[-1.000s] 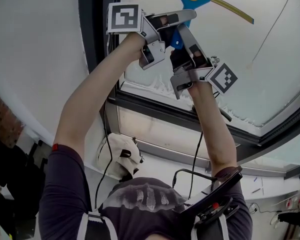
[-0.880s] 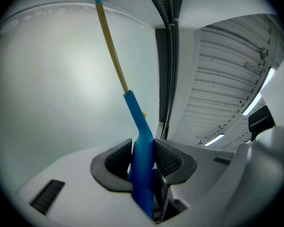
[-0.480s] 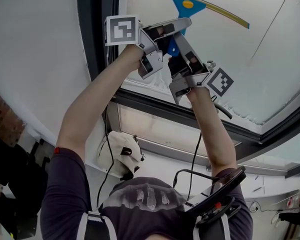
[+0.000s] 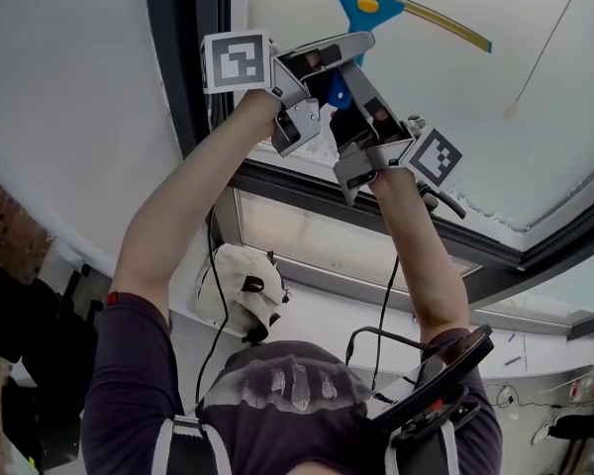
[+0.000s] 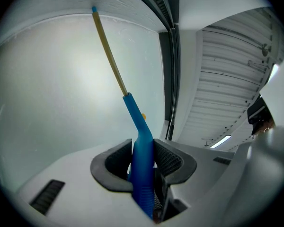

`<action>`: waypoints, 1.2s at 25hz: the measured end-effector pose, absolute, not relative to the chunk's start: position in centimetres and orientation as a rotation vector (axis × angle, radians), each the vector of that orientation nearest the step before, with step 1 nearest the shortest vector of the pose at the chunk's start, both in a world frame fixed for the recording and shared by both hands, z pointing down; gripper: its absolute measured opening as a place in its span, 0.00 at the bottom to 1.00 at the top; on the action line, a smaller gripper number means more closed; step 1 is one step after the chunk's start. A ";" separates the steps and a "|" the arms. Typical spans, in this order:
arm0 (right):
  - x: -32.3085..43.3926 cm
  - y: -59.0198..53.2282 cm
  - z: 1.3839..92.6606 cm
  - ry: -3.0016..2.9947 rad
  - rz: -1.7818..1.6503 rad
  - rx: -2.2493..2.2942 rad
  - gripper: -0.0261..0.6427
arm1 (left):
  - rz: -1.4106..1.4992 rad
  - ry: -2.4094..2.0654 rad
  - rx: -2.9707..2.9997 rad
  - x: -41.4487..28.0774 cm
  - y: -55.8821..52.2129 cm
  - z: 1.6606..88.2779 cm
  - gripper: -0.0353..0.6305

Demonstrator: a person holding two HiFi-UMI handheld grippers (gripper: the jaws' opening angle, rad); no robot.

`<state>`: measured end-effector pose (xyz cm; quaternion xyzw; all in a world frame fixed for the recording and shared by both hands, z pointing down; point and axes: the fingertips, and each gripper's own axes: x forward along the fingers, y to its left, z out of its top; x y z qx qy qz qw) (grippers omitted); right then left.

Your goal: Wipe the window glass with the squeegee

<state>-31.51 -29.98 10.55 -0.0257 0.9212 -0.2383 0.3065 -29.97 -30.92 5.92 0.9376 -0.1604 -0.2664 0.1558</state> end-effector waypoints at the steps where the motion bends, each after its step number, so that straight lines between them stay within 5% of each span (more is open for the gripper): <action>1: -31.5 -29.9 10.7 2.439 -0.637 -0.073 0.26 | -0.770 -0.464 2.677 -30.0 -30.9 6.0 0.27; 30: -30.7 -27.9 23.2 2.473 -0.838 -0.121 0.26 | -0.789 -0.466 2.518 -29.5 -29.5 18.8 0.27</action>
